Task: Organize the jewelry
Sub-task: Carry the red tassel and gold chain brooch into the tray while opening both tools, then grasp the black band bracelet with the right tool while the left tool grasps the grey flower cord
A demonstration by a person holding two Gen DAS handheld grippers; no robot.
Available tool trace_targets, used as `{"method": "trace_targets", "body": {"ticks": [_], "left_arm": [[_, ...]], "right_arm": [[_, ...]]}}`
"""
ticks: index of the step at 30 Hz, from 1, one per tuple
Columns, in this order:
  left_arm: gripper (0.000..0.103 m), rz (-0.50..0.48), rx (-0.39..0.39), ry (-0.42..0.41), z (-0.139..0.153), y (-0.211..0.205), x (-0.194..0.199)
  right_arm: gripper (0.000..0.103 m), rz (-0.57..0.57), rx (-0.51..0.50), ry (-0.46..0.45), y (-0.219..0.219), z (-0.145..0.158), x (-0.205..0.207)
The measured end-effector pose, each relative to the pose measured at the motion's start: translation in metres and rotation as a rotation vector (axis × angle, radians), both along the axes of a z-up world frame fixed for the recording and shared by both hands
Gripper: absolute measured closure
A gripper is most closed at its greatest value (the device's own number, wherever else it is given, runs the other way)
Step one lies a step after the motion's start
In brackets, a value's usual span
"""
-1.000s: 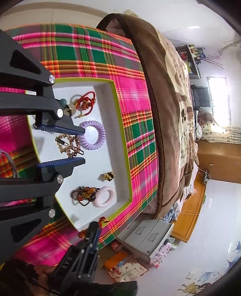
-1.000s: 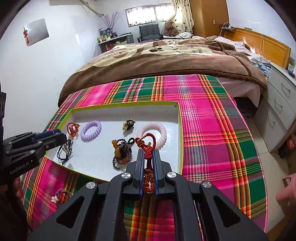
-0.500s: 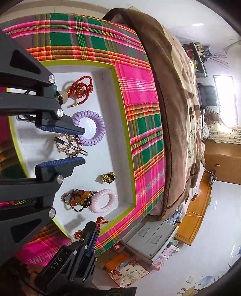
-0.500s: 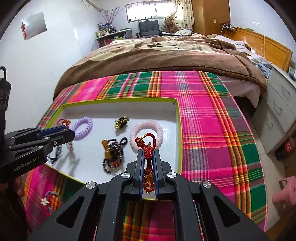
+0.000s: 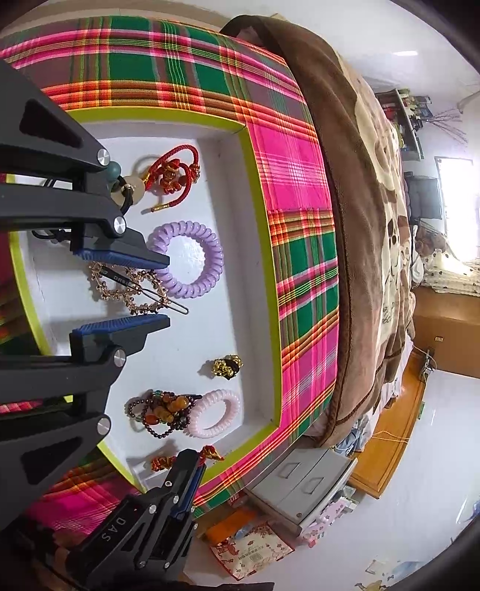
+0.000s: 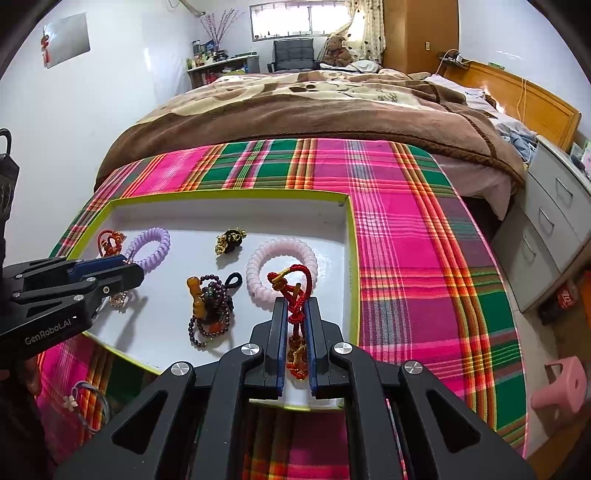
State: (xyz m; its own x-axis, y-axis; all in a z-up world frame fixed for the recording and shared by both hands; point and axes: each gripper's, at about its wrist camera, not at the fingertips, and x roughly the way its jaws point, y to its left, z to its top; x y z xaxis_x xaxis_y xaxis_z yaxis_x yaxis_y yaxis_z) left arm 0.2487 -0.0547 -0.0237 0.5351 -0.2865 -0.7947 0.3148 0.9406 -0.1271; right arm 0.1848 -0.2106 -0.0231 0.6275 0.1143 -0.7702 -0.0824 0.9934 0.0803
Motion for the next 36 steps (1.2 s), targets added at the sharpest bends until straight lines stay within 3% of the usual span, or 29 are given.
{"method": "trace_targets", "body": {"ticks": [5,8,10,26,36], "left_arm": [[0.078,0.015,-0.011,0.0,0.001,0.002,-0.004],[0.078,0.02,-0.013,-0.009,0.005,0.003,-0.008],[0.078,0.026,-0.016,-0.013,0.007,0.005,-0.011],[0.072,0.087,0.011,-0.105,0.034,0.021,-0.078],[0.071,0.122,-0.006,-0.12,0.034,0.044,-0.124]], "right_arm": [[0.084,-0.007,0.014,-0.002,-0.002,0.001,0.0],[0.067,-0.007,0.011,-0.012,-0.001,0.003,-0.002],[0.063,-0.004,0.021,-0.02,-0.001,0.006,-0.005],[0.062,0.023,0.065,-0.077,0.002,0.025,-0.043],[0.061,0.066,0.072,-0.091,0.007,0.026,-0.077]]}}
